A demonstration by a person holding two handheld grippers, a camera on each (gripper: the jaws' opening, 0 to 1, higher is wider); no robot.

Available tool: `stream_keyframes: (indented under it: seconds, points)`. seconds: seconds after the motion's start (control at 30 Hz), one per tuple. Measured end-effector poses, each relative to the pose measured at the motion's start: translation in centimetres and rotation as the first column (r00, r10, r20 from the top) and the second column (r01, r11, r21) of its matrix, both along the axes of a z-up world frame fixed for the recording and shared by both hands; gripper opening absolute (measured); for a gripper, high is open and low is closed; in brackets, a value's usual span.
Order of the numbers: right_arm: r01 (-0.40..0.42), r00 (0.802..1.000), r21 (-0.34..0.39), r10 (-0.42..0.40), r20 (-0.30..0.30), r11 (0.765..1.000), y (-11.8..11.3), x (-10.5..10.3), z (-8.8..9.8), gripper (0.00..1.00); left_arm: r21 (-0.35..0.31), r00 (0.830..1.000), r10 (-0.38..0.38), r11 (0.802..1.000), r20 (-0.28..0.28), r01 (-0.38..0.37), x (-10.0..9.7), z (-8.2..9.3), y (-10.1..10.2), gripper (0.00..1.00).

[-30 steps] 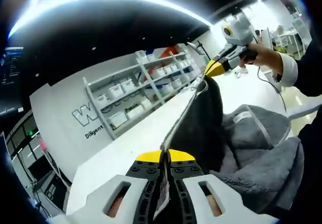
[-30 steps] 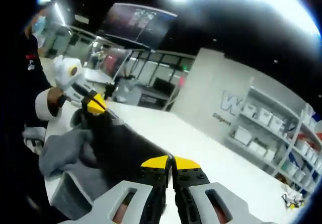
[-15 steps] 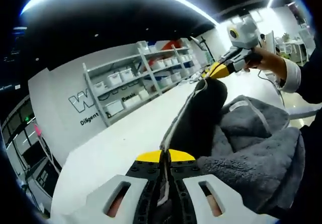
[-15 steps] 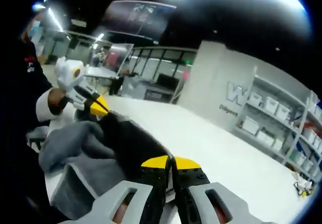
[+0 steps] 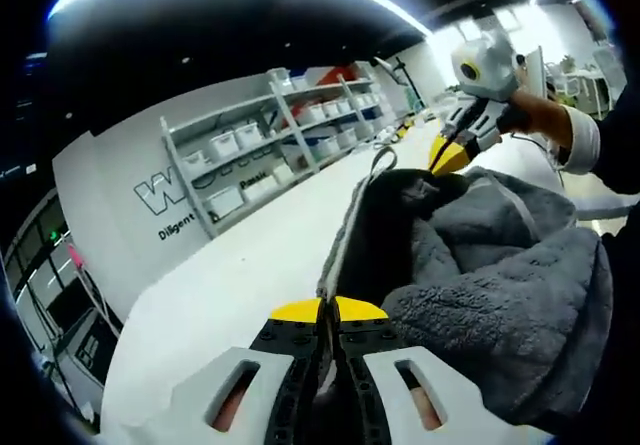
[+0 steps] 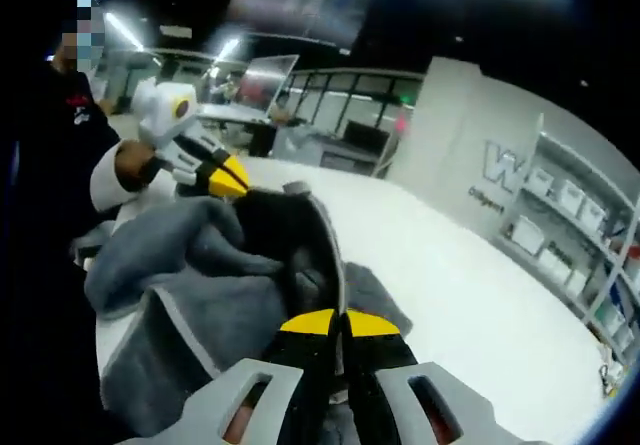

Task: Open the folded towel by lifting each exposed corner and separating the folded layers until the towel lies flat within the target outline without major curled edges

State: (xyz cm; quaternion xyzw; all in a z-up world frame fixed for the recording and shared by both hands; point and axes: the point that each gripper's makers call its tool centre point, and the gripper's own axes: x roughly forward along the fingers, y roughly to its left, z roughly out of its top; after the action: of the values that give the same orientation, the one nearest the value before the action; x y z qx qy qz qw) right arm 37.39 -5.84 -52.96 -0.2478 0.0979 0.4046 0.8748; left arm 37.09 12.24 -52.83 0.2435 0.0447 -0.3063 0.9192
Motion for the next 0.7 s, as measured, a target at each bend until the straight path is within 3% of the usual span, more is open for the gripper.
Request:
stream_keyframes:
  seconds: [0.23,0.4,0.53,0.57,0.7]
  points:
    - [-0.021,0.998,-0.051,0.023,0.051,0.998,0.4,-0.2,-0.5,0.05,0.037,0.999,0.002,0.999,0.045,-0.004,0.1,-0.3,0.2,0.03]
    - [-0.034,0.997,-0.046,0.038,0.07,0.998,0.4,-0.6,-0.2,0.15,0.055,0.998,-0.002,0.998,0.066,-0.001,0.2,-0.2,0.5,0.07]
    - [-0.035,0.993,-0.064,0.042,0.106,0.997,0.2,-0.8,0.0,0.18,-0.01,0.999,-0.004,1.0,0.046,0.005,0.0,0.3,1.3,0.14]
    - [-0.035,0.993,-0.055,0.04,0.109,0.998,0.1,-0.8,0.1,0.19,-0.048,1.0,-0.008,0.999,0.029,0.009,-0.2,0.7,1.7,0.16]
    - [-0.033,0.994,-0.017,0.034,0.102,0.999,-0.3,-1.1,0.3,0.21,-0.084,1.0,-0.007,0.996,0.009,0.007,-0.6,1.2,2.8,0.24]
